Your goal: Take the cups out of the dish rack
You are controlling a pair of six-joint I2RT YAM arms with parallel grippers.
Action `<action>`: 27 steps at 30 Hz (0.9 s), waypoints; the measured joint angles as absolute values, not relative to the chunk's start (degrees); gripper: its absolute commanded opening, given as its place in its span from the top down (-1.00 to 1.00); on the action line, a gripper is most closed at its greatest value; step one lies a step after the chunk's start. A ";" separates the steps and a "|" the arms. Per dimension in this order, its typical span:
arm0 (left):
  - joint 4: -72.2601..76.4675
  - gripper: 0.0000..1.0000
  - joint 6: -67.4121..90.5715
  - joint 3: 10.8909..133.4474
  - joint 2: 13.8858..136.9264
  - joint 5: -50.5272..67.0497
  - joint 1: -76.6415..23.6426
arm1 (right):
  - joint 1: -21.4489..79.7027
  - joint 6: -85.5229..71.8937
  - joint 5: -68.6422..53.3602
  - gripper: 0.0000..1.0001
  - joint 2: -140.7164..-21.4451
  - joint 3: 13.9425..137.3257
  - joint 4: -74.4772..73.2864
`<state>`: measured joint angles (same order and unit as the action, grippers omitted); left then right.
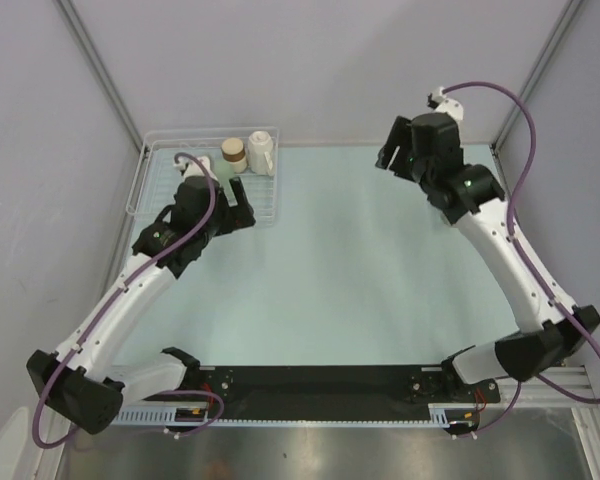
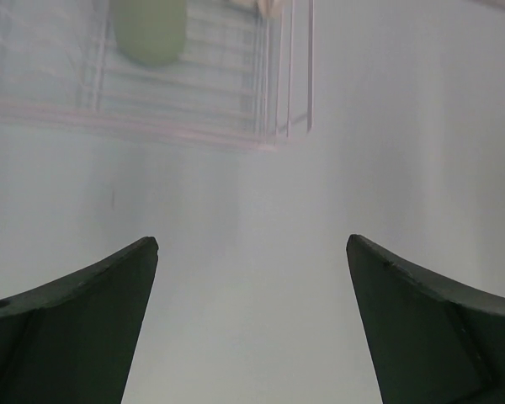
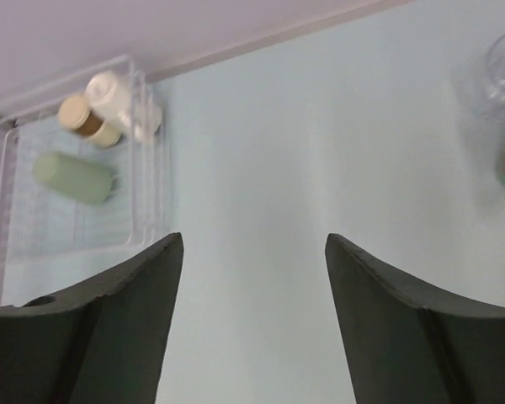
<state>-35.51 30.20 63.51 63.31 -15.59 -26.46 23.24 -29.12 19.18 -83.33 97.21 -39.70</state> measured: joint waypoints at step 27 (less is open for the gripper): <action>-44.71 -1.00 27.42 114.91 118.10 -26.83 -11.70 | 49.34 -31.05 24.21 -0.71 -69.04 71.53 -35.09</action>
